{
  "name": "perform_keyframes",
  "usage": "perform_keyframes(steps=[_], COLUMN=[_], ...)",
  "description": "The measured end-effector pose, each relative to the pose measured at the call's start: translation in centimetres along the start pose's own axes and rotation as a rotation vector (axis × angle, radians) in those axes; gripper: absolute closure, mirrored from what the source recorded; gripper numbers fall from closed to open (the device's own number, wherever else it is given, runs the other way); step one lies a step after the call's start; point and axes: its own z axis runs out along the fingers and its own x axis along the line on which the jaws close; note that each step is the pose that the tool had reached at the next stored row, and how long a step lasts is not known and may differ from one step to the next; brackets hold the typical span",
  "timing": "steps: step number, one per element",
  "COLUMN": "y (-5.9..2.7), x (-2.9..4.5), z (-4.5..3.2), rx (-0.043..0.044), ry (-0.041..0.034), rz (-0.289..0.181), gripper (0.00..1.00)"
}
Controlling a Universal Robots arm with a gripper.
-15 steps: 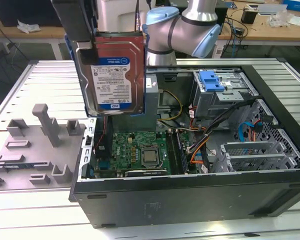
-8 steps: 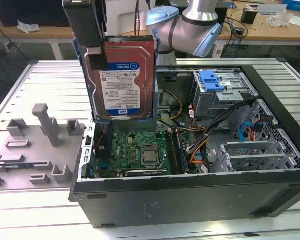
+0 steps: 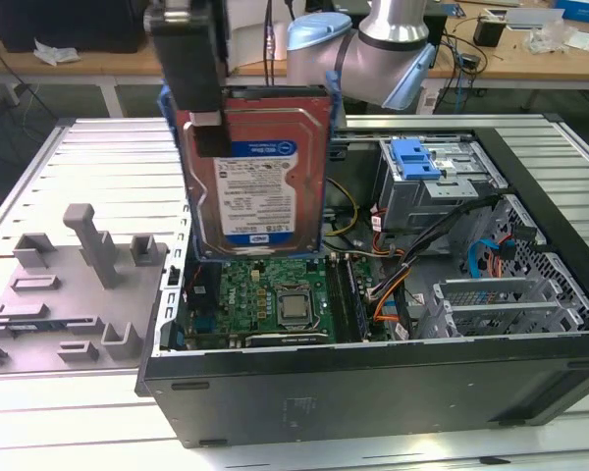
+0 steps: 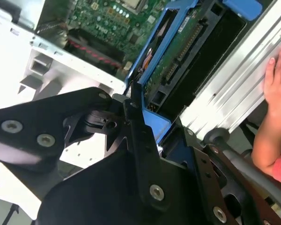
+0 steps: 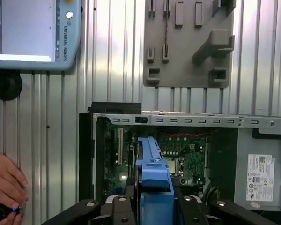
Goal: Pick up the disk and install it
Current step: 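Pick up the disk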
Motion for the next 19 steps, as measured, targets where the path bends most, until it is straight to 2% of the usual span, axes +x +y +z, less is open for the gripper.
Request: perform_keyframes(steps=[4,12,19], y=[-1.76,-6.28,-9.57], x=[0.58,1.44,2.27], z=[0.08,0.25,0.39], rx=[-0.0001,-0.0004,-0.0012], ry=[0.0001,0.0,0.0], rz=[0.0,-0.001,-0.001], gripper=[0.64,0.64,0.64])
